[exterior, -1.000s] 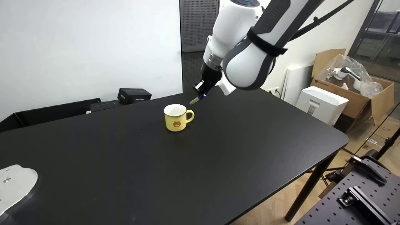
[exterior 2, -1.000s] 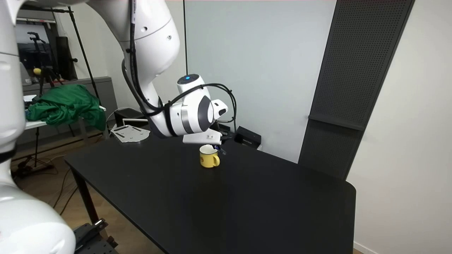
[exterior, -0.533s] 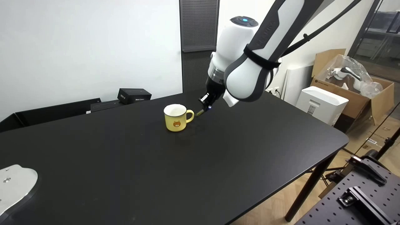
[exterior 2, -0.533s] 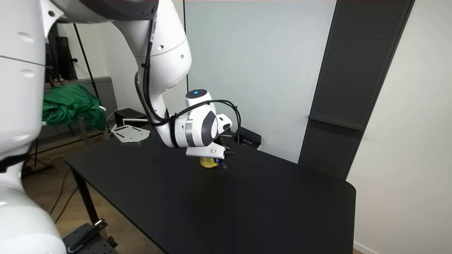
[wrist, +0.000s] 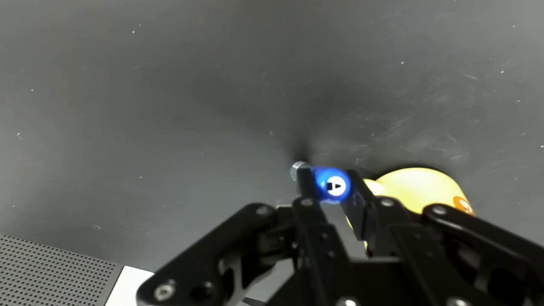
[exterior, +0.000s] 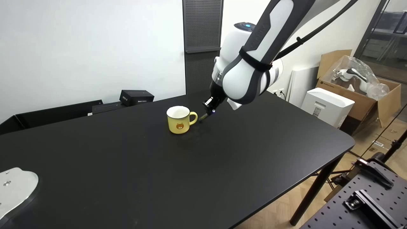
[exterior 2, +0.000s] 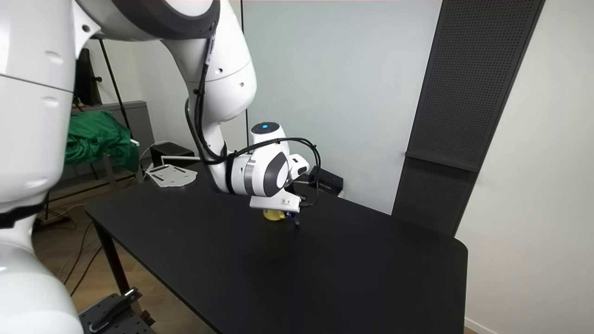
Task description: Put the marker on the table
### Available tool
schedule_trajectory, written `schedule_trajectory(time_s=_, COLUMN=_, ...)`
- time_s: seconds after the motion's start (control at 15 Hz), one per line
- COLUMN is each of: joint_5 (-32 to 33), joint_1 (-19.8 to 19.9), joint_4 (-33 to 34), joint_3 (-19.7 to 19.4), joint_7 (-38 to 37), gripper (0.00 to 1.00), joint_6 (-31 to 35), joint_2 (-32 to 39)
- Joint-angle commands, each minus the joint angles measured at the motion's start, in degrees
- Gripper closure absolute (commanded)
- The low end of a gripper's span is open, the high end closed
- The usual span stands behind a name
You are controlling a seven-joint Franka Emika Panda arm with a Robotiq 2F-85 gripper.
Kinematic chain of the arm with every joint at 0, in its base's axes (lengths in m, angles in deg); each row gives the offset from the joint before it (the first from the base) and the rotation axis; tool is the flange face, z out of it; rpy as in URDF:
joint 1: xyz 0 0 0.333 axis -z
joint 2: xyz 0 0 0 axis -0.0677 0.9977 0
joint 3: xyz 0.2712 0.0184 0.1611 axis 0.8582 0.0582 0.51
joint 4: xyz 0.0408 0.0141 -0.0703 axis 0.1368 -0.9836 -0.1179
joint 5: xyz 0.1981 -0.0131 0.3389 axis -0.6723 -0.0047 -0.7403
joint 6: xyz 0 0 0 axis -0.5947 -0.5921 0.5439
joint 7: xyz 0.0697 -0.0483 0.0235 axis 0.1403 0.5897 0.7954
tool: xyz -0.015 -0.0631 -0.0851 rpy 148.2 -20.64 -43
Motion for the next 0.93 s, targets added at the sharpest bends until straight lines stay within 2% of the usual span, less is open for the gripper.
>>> schedule_trajectory(time_s=0.0, joint_5=-2.5, joint_1=1.2, joint_4=2.2, joint_3=1.5, joint_7=2.5, gripper=0.53, joint_6=-1.4, joint_2=1.3)
schedule_trajectory(time_s=0.33, joint_5=-4.8, joint_1=1.2, joint_4=3.7, joint_3=2.2, joint_7=2.9, gripper=0.2, joint_6=-5.9, joint_2=1.8)
schedule_trajectory(time_s=0.53, joint_5=-5.9, joint_1=0.6, joint_4=4.6, joint_3=2.1, joint_7=2.6, gripper=0.02, joint_6=-12.7, joint_2=0.8)
schedule_trajectory(time_s=0.87, joint_5=-9.1, joint_1=0.9, joint_4=6.5, joint_3=4.4, joint_7=4.2, gripper=0.0, joint_6=-27.7, joint_2=-1.7)
